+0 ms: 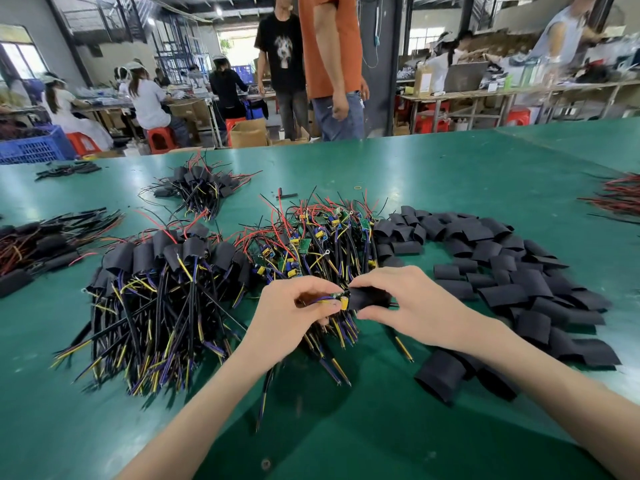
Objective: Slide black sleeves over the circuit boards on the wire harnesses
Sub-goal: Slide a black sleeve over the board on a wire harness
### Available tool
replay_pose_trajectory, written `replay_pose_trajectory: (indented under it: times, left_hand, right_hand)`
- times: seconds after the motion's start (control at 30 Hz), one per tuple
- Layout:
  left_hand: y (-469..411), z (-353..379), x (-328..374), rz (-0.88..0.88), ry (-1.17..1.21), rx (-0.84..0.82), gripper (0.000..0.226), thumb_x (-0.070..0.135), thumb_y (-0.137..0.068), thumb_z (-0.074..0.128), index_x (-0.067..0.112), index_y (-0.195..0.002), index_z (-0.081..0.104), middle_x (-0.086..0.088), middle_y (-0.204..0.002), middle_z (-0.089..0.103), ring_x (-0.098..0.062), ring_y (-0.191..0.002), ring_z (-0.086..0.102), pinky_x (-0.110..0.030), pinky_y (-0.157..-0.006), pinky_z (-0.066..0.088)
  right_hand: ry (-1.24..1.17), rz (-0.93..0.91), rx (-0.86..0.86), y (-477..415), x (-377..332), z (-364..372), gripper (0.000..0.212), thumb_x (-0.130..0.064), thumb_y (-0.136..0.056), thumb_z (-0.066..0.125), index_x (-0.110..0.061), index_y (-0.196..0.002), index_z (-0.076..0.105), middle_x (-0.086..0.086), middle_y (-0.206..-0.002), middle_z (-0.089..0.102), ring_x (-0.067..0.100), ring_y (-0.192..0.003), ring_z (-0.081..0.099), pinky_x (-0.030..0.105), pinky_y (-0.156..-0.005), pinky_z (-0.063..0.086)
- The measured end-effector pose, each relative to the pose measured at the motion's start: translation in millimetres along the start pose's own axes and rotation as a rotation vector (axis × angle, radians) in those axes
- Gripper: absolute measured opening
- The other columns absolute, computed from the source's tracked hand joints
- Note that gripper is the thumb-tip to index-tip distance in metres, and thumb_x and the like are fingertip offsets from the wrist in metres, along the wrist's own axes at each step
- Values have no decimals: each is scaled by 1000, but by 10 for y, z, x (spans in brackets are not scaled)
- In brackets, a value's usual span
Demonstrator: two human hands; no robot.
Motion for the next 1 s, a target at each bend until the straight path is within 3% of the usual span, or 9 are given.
replay_pose_trajectory:
  times: [0.1, 0.27, 0.47, 0.63, 0.77, 0.9, 1.0]
  left_hand:
    - [1, 11, 3, -13, 11, -10, 26, -5, -76, 72, 17, -88, 67, -5, -73, 71, -19, -56, 63, -28, -65, 55]
    - [4, 9, -37, -98, 55, 2, 32, -8, -72, 73, 10, -89, 54, -4, -65, 69, -19, -52, 60, -31, -60, 53]
    - [35, 17, 19, -72, -27, -5, 37, -13, -68, 69, 15, -87, 54, -5, -58, 66, -19, -55, 57, -35, -64, 49]
    - [26, -10, 34, -72, -32, -5, 35, -4, -66, 72, 21, -88, 59, -6, -63, 68, -20, -59, 60, -41, -69, 52]
    - [14, -79, 74, 0, -91, 2, 35, -2, -71, 71, 29, -85, 70, -1, -64, 69, -12, -57, 60, -22, -63, 49]
    - [-29, -318, 122, 44, -89, 138, 34, 0, -71, 70, 33, -80, 73, 2, -71, 71, -9, -61, 61, -22, -65, 49]
    - [-25, -625, 229, 126, -132, 398, 36, -1, -76, 70, 34, -83, 69, 10, -72, 69, 0, -65, 59, -13, -66, 46]
  right_hand:
    - [-15, -2, 0, 9, -33, 3, 36, -22, -77, 76, -13, -110, 65, -3, -101, 66, 5, -90, 52, 19, -83, 38]
    - [97, -76, -12, 35, -167, 82, 33, -21, -83, 70, -11, -113, 62, 0, -107, 63, 17, -101, 53, 31, -90, 42]
    - [88, -107, -41, 41, -200, 131, 30, -19, -86, 66, -10, -114, 62, 0, -108, 64, 16, -99, 52, 23, -89, 38]
    - [94, -92, 7, 44, -186, 106, 33, -23, -86, 67, -13, -117, 61, -2, -111, 62, 16, -103, 52, 32, -90, 44]
    - [99, -55, 72, 40, -142, 82, 38, -21, -84, 69, -14, -119, 60, -3, -115, 61, 17, -107, 54, 39, -90, 47]
    - [66, 39, 182, 38, 8, -1, 45, -18, -84, 68, -17, -128, 55, -3, -123, 57, 13, -113, 50, 29, -98, 40]
    - [116, 172, 248, 45, 179, -53, 44, -22, -86, 66, -17, -128, 52, 0, -118, 56, 17, -108, 52, 33, -95, 41]
Point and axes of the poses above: each hand's wrist, its own y-axis away from the middle knuckle, its own z-axis out of the palm, x = y × z, the point moved 7 cm from there along -y, towards the middle knuckle
